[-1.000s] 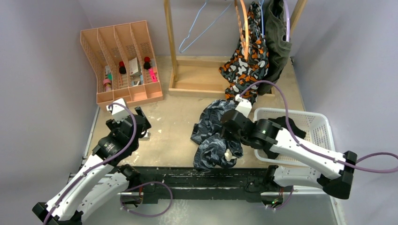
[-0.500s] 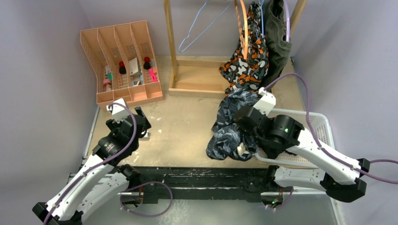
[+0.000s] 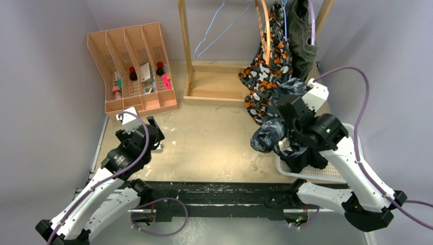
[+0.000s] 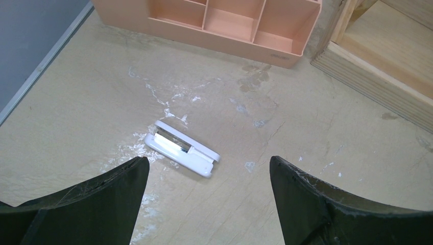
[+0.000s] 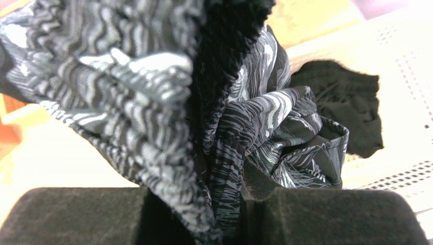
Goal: Remove the shorts from the hanger
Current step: Place the shorts in the basket.
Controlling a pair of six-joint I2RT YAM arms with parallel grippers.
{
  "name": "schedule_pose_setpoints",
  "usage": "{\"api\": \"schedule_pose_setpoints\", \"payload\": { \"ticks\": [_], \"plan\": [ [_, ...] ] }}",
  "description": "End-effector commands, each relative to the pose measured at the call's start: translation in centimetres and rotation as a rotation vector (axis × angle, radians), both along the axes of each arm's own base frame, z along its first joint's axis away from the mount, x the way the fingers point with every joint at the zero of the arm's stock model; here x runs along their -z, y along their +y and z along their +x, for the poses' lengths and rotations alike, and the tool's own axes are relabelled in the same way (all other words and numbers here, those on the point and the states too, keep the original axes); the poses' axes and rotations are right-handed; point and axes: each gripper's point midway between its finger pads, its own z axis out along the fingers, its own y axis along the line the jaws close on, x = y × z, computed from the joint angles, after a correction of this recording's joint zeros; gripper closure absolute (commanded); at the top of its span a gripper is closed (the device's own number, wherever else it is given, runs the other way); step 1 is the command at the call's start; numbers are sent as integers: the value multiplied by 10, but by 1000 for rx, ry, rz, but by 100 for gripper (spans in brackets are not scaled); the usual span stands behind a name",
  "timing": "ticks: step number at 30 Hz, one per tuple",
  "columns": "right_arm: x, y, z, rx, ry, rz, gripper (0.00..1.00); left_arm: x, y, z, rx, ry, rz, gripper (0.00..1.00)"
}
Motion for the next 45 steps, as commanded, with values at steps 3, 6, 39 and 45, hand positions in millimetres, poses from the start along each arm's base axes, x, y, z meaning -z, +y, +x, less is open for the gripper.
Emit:
{"api": "schedule_pose_setpoints", "payload": {
  "ticks": [3, 6, 39, 45],
  "plan": [
    [-63, -73, 2, 196, -122, -180, 100, -8, -1, 4, -2, -29, -15, 12],
    [-77, -103, -6, 303, -138, -224, 100, -8, -2, 5, 0, -26, -13, 12],
    [106, -179, -10, 741, 10, 91, 94, -12, 0, 2, 1, -49, -28, 12],
    [103, -181, -5, 753, -30, 99, 75, -12, 0, 2, -2, -51, -29, 12]
  ]
}}
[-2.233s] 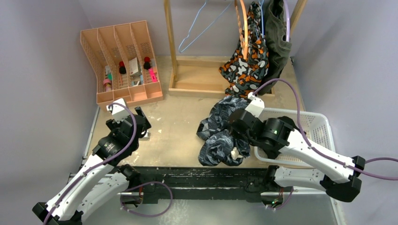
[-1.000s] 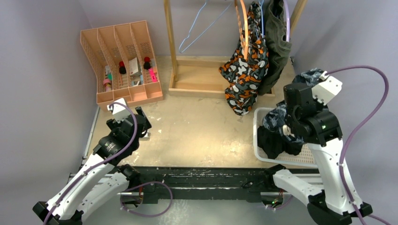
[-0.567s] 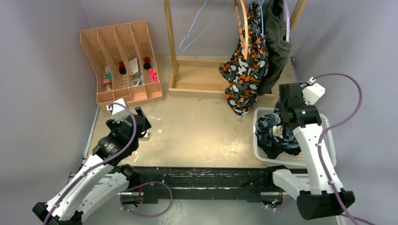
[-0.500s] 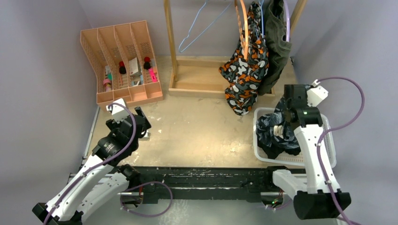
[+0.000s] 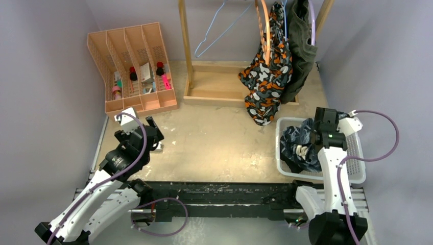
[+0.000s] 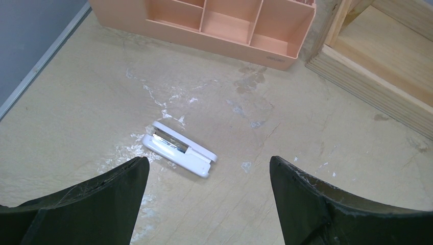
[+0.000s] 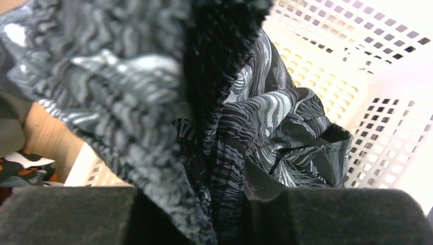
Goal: Remove the shorts from the hanger
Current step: Place the shorts in the basket.
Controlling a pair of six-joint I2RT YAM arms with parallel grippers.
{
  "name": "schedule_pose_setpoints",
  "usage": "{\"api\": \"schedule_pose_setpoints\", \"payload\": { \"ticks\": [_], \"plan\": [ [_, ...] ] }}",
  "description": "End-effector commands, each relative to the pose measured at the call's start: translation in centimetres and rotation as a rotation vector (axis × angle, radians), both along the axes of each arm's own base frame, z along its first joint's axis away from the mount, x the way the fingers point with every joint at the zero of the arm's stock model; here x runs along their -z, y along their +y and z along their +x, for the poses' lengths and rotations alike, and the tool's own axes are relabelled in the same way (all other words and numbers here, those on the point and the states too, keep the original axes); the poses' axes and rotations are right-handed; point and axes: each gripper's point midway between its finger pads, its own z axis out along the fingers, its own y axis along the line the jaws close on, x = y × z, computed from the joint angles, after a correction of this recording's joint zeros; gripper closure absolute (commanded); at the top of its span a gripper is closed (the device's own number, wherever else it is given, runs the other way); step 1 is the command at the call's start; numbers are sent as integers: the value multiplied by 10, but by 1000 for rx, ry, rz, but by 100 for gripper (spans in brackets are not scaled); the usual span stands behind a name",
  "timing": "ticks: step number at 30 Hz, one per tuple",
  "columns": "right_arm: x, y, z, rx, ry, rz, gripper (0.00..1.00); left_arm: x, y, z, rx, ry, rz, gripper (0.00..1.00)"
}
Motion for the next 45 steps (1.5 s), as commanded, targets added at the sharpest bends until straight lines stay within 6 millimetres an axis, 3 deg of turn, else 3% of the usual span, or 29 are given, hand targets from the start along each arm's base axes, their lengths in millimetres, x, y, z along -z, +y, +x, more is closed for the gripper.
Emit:
{"api": "schedule_pose_setpoints", "payload": {
  "ticks": [1, 5, 7, 10, 11, 14, 19, 22, 26, 29, 33, 39, 41, 43, 45],
  "plan": [
    [-35, -13, 15, 63, -135, -53, 69, -9, 0, 4, -5, -35, -13, 12],
    [-50, -9, 10, 52, -158, -42, 48, -8, 0, 4, -5, -32, -12, 12],
    [-58, -4, 6, 43, -205, -25, 30, -8, -1, 4, -4, -30, -12, 12],
    [-72, 1, 4, -2, -262, -26, 23, -8, -1, 4, 0, -28, -11, 12],
    [-73, 4, 2, -16, -259, -19, 22, -8, -2, 5, 2, -28, -11, 12],
    [-98, 9, -1, -52, -293, -16, 22, -7, -3, 5, 7, -23, -10, 12],
    [-137, 36, 23, -334, -403, -52, 30, -5, -5, 6, 14, -17, -7, 12],
    [-120, 60, 39, -472, -391, 29, 35, -6, -4, 6, 11, -20, -9, 12],
    [-58, 71, 48, -444, -273, 190, 44, -7, -2, 5, 3, -26, -10, 12],
    [-6, 71, 40, -330, -207, 285, 45, -8, -1, 4, 2, -31, -13, 12],
    [30, 69, 24, -189, -184, 349, 47, -9, -1, 4, 0, -34, -14, 12],
    [10, 55, 25, -92, -220, 315, 42, -8, -2, 5, 7, -28, -13, 12],
    [-7, 55, 29, -122, -229, 295, 41, -8, -2, 4, 3, -31, -14, 12],
    [-40, 53, 39, -188, -279, 248, 39, -9, -1, 4, 2, -36, -15, 12],
    [-61, 51, 35, -200, -292, 218, 38, -10, -1, 4, 1, -38, -17, 12]
  ]
}}
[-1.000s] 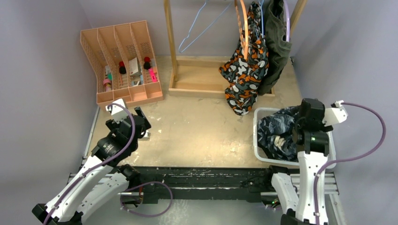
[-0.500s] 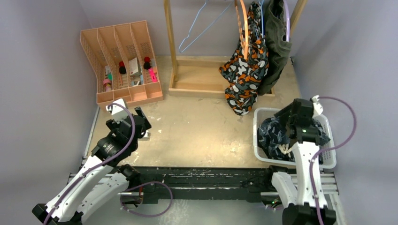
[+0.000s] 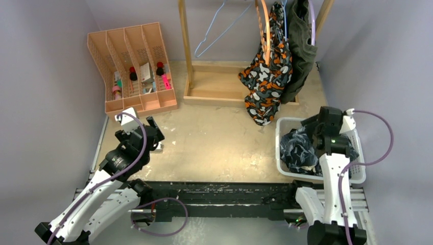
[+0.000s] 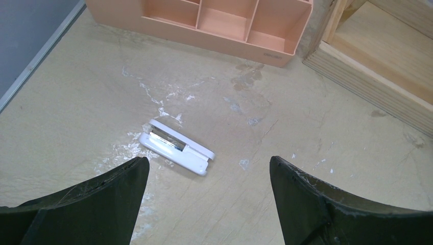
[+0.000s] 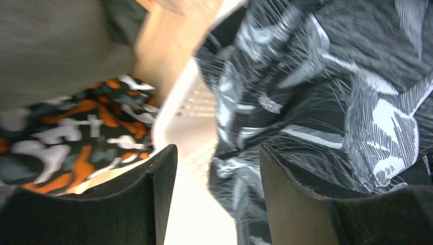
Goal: Remove the shorts from the hanger
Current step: Place the shorts in the basket.
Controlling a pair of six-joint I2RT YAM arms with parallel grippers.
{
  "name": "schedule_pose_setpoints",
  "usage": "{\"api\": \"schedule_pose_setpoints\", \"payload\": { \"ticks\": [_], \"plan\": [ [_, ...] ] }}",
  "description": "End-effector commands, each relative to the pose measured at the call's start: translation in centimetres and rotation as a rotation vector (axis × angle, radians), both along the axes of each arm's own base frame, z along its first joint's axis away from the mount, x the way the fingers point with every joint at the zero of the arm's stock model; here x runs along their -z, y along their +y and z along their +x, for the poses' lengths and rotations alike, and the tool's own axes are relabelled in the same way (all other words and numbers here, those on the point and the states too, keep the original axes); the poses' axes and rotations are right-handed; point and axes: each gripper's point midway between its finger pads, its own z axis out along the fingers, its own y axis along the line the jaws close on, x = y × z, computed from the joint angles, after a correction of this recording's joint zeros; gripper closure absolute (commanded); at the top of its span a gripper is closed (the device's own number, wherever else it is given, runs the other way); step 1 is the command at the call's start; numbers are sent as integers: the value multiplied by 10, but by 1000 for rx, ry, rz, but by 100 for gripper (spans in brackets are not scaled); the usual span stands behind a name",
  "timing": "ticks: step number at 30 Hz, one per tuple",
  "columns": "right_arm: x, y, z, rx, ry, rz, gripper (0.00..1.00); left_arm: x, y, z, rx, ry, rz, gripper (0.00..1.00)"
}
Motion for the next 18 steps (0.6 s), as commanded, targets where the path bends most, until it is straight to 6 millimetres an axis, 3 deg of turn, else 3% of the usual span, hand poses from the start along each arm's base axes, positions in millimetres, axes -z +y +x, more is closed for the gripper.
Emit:
{"api": "schedule_pose_setpoints", "payload": {
  "ticks": [1, 6, 9, 13, 15, 18],
  "plan": [
    [-70, -11, 2, 14, -123, -85, 38, -11, 2, 4, -14, -45, -11, 12],
    [-88, -6, -24, 23, -134, -74, 37, -11, 2, 4, -12, -46, -13, 12],
    [-80, 1, -34, -5, -142, -62, 38, -11, 1, 4, -7, -45, -14, 12],
    [-33, 28, -32, -106, -85, 65, 40, -11, 1, 4, -7, -45, -14, 12],
    [-15, 43, -22, -152, -72, 148, 40, -11, 2, 4, -10, -47, -13, 12],
    [31, 50, -14, -138, -16, 225, 44, -12, 2, 4, -11, -49, -14, 12]
  ]
}}
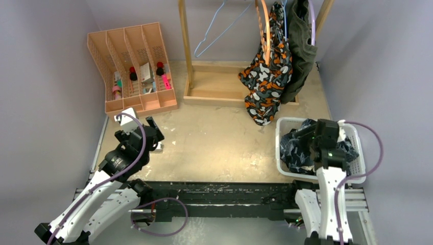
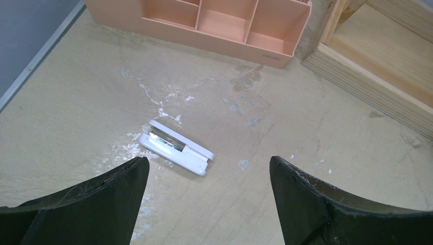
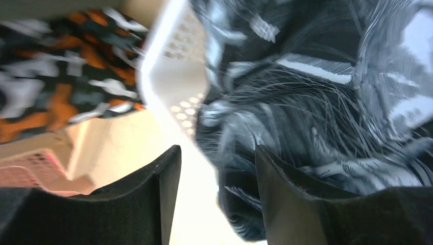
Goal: Remove the shorts from the hanger
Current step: Place the shorts in the basket.
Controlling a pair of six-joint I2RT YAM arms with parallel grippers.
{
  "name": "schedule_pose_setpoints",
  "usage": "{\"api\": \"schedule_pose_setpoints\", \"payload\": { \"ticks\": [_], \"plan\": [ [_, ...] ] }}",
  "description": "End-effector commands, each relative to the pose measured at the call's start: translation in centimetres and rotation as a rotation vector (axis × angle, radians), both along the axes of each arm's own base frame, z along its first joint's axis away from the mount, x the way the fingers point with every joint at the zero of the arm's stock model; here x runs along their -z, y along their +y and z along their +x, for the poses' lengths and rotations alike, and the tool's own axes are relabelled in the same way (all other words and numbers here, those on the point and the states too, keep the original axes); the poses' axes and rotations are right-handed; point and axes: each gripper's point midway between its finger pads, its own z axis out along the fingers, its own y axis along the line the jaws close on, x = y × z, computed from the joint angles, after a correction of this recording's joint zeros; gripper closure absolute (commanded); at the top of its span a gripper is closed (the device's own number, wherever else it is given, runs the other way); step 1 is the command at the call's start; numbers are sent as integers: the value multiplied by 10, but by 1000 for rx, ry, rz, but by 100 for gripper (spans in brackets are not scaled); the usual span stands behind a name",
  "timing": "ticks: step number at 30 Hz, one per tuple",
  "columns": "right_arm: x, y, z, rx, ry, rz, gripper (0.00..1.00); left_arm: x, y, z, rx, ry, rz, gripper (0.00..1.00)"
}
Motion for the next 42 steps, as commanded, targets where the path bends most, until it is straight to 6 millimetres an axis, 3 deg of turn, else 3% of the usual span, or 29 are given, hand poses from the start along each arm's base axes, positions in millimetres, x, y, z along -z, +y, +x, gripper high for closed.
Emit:
{"api": "schedule_pose_setpoints", "payload": {
  "ticks": [1, 4, 6, 11, 14, 16, 19, 23, 27, 38, 42],
  "plan": [
    [59, 19, 10, -16, 98, 146, 44, -10, 2, 4, -13, -42, -9, 12],
    [71, 13, 11, 22, 159, 143, 44, -9, 1, 4, -12, -39, -8, 12],
    [58, 5, 12, 46, 173, 111, 43, -10, 1, 4, -12, -40, -9, 12],
    [-24, -18, 21, 54, 48, -46, 40, -9, 1, 4, -12, -40, -8, 12],
    [-73, -31, 16, 83, -63, -140, 39, -10, 1, 4, -11, -40, -9, 12],
    [-100, -29, 19, 16, -156, -205, 38, -10, 1, 4, -11, -41, -10, 12],
    [-131, 0, 28, -185, -308, -214, 37, -10, 1, 5, -12, -40, -9, 12],
    [-136, 48, 33, -449, -449, -138, 37, -10, 2, 4, -13, -40, -8, 12],
    [-127, 76, 34, -650, -480, -105, 41, -11, 2, 4, -15, -43, -10, 11],
    [-157, 79, 43, -809, -475, -247, 48, -9, 3, 5, -19, -34, -6, 11],
    [-175, 66, 48, -777, -443, -353, 46, -8, 1, 6, -14, -30, -4, 11]
  ]
}}
